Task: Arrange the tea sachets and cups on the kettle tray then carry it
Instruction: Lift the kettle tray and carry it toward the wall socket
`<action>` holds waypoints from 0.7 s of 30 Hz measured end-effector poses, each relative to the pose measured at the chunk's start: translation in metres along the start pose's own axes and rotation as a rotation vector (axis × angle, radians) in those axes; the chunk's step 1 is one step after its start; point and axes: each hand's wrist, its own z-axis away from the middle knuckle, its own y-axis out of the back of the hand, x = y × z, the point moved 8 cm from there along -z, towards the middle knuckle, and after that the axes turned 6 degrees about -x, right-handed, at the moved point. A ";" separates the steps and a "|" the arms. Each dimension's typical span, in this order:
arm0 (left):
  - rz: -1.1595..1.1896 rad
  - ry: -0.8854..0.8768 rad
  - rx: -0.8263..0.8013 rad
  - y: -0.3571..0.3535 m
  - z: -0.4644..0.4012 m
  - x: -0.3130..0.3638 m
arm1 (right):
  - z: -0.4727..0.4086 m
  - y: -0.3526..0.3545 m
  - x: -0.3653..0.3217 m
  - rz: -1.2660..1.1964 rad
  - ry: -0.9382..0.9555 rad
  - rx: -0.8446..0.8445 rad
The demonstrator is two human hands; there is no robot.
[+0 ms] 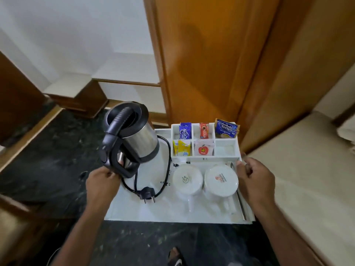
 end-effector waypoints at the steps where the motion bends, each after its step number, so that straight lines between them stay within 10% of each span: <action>1: -0.007 0.016 0.011 0.013 -0.018 -0.011 | -0.005 -0.019 -0.017 -0.005 0.009 -0.010; 21: 0.027 0.135 0.143 0.075 -0.383 -0.064 | -0.244 -0.317 -0.222 -0.149 0.104 -0.167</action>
